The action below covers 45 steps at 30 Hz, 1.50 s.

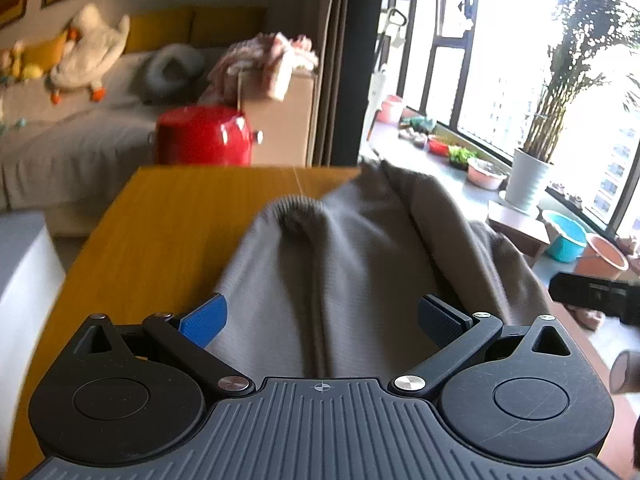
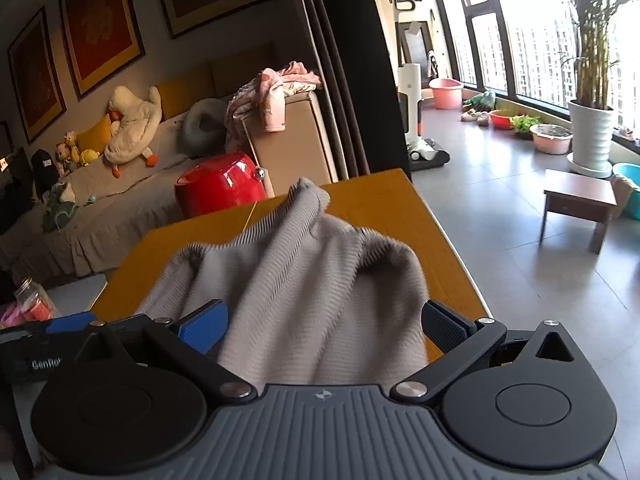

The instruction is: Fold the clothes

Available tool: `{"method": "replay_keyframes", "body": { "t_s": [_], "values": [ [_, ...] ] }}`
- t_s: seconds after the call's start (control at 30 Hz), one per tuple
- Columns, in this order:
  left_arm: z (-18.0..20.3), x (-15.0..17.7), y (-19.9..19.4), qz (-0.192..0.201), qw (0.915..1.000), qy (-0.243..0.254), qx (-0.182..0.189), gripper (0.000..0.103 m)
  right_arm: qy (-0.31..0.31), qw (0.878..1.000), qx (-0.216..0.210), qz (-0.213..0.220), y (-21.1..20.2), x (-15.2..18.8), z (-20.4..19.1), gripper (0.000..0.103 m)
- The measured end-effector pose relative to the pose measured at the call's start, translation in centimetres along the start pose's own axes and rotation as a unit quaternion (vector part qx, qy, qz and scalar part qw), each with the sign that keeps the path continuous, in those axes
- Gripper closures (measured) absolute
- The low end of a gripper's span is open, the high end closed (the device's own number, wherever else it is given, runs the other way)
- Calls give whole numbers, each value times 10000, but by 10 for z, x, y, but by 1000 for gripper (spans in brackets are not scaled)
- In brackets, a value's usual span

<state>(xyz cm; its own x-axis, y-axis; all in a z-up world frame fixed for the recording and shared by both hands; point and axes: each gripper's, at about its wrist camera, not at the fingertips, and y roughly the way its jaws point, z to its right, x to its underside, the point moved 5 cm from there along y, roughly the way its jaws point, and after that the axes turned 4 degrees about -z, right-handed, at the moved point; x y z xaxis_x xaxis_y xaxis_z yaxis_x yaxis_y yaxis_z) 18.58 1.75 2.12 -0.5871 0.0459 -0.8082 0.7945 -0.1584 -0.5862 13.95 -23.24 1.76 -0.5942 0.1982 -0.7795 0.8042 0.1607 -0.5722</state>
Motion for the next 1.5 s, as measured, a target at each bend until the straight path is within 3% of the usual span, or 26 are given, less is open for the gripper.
{"method": "replay_keyframes", "body": {
  "t_s": [0.17,0.27,0.3,0.37,0.43,0.7,1.0,1.17,1.3,1.37,1.43,1.47,1.5],
  "values": [
    [-8,-21,43,91,9998,158,-20,0,-123,9997,138,-129,60,-19,-9,0],
    [-11,-18,65,-117,9995,52,303,0,47,9974,-44,-723,97,-7,-7,0],
    [-11,-12,70,-247,9986,25,465,0,105,9975,-154,-679,102,-2,-6,0],
    [-10,2,82,-606,9956,21,711,0,40,9984,-243,-515,102,5,-6,0],
    [-8,9,83,-554,9962,210,640,0,105,9979,-374,-522,100,5,-2,0],
    [4,29,59,-665,9970,135,373,0,638,9884,-1234,-612,73,18,23,0],
    [24,67,-1,-968,9951,50,212,0,256,9894,-1255,-691,24,52,12,0],
    [28,61,-4,-1206,9908,-207,584,0,177,9912,-1134,-663,21,55,10,0],
    [39,57,4,-1182,9901,-48,752,0,94,9924,-1045,-640,20,56,7,0],
    [41,53,7,-1033,9926,95,632,10,168,9920,-1087,-619,19,56,9,0],
    [37,43,9,-845,9954,177,421,67,291,9923,-1058,-578,17,56,14,0],
    [35,39,10,-751,9964,218,315,78,360,9923,-1045,-559,17,55,18,0],
    [22,27,7,-610,9971,-36,453,92,427,9921,-1044,-545,17,54,21,0]
  ]
}}
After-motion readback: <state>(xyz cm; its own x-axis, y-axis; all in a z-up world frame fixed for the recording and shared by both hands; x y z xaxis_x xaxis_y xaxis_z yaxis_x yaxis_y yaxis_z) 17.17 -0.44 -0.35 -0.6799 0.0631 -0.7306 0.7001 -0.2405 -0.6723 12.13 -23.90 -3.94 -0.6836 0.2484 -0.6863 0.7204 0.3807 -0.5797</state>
